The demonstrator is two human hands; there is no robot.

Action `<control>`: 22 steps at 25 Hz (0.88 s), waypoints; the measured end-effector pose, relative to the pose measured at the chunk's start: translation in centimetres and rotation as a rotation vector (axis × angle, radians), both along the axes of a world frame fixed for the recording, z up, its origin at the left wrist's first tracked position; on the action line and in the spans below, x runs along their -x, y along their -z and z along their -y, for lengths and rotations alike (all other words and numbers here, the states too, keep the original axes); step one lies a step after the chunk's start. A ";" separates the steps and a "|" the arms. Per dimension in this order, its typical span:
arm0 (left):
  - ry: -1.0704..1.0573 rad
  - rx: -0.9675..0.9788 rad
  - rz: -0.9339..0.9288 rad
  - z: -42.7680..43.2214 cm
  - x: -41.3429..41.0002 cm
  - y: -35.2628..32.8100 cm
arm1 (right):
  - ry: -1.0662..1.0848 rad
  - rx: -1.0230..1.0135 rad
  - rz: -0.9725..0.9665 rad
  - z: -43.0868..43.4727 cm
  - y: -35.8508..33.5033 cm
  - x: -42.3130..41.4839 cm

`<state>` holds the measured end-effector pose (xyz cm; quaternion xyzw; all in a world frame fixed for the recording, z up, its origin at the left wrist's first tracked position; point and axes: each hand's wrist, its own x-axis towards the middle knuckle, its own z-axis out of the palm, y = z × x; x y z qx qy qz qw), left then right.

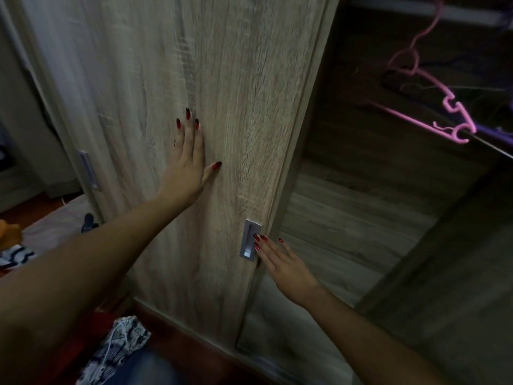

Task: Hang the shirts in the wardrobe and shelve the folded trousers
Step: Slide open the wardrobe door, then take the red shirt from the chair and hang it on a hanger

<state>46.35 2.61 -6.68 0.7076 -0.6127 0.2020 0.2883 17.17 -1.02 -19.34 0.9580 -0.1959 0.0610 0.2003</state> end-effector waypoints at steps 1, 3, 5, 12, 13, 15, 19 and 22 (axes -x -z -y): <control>-0.002 -0.007 -0.005 0.0 0.1 0.0 | -0.003 -0.003 0.008 -0.1 -0.1 0.0; -0.013 -0.033 -0.030 -0.2 0.4 -0.1 | 0.004 -0.036 0.013 -0.4 -0.3 0.0; -0.039 -0.054 -0.049 -0.5 0.8 -0.4 | 0.005 -0.068 0.023 -0.5 -0.3 0.0; -0.237 -0.154 -0.170 -5.7 2.3 2.1 | -0.071 -0.157 0.148 -1.6 -0.9 -1.9; -0.300 -0.157 -0.181 -7.3 1.8 2.6 | -0.102 -0.182 0.171 -1.8 -1.1 -2.9; -0.390 -0.135 -0.208 -11.3 0.1 3.0 | -0.158 -0.194 0.203 -2.6 -1.8 -5.8; -0.524 -0.094 -0.245 -21.1 -5.1 3.6 | -0.273 -0.243 0.223 -6.1 -3.3 -14.3; -0.712 -0.049 -0.266 -29.4 -10.7 5.2 | -0.416 -0.400 0.195 -10.4 -4.3 -22.1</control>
